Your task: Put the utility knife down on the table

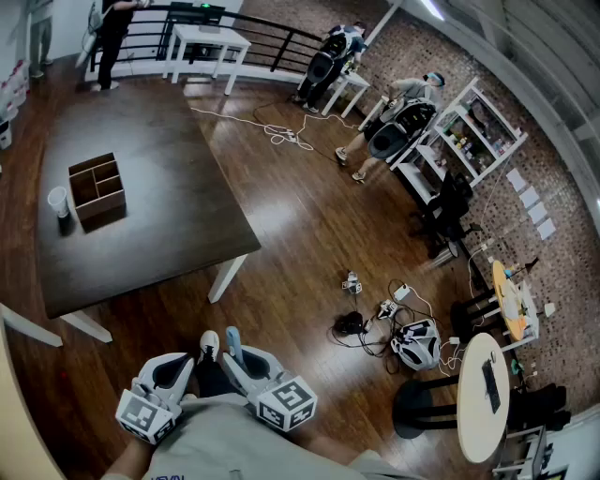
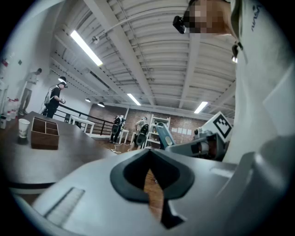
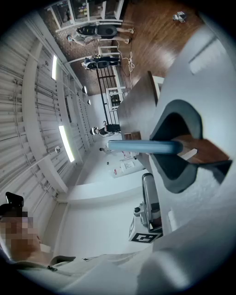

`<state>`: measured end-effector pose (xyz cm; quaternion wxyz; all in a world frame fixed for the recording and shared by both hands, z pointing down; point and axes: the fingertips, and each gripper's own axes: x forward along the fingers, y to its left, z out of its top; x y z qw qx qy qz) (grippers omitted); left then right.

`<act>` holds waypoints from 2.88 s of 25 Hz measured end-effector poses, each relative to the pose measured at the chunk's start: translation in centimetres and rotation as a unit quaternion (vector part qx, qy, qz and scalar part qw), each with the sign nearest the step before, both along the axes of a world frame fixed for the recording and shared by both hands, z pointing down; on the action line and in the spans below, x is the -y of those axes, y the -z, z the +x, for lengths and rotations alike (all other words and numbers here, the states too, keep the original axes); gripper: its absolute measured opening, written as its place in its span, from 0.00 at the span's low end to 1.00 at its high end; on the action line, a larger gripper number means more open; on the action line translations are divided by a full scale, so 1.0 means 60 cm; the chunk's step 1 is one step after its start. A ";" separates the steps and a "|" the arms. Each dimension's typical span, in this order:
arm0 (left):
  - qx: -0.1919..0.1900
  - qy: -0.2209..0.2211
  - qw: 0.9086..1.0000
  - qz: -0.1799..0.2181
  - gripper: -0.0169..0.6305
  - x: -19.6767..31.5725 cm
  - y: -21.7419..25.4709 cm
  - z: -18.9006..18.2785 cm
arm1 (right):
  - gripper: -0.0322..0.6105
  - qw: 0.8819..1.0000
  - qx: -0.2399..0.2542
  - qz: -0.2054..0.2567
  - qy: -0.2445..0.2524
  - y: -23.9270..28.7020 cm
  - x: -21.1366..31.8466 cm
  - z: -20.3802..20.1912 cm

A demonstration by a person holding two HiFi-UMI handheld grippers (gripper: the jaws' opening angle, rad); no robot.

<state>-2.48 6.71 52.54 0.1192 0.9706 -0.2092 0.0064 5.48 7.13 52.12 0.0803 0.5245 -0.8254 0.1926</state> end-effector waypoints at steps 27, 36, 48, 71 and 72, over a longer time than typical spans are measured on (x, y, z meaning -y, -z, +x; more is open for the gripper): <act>0.071 0.165 0.983 -0.049 0.03 0.427 -0.048 0.021 | 0.16 0.989 -0.057 -0.098 0.095 -0.174 0.510 0.083; 0.090 0.189 0.975 -0.074 0.03 0.454 -0.075 -0.001 | 0.16 0.937 -0.222 -0.214 0.162 -0.329 0.594 0.081; 0.097 0.194 0.973 -0.075 0.03 0.470 -0.072 -0.011 | 0.16 0.901 -0.292 -0.248 0.204 -0.364 0.603 0.070; 0.075 0.162 0.982 -0.065 0.03 0.427 -0.090 0.020 | 0.16 0.972 -0.186 -0.120 0.079 -0.204 0.538 0.113; 0.075 0.160 0.982 -0.063 0.03 0.420 -0.091 0.020 | 0.06 0.976 -0.176 -0.103 0.074 -0.188 0.524 0.109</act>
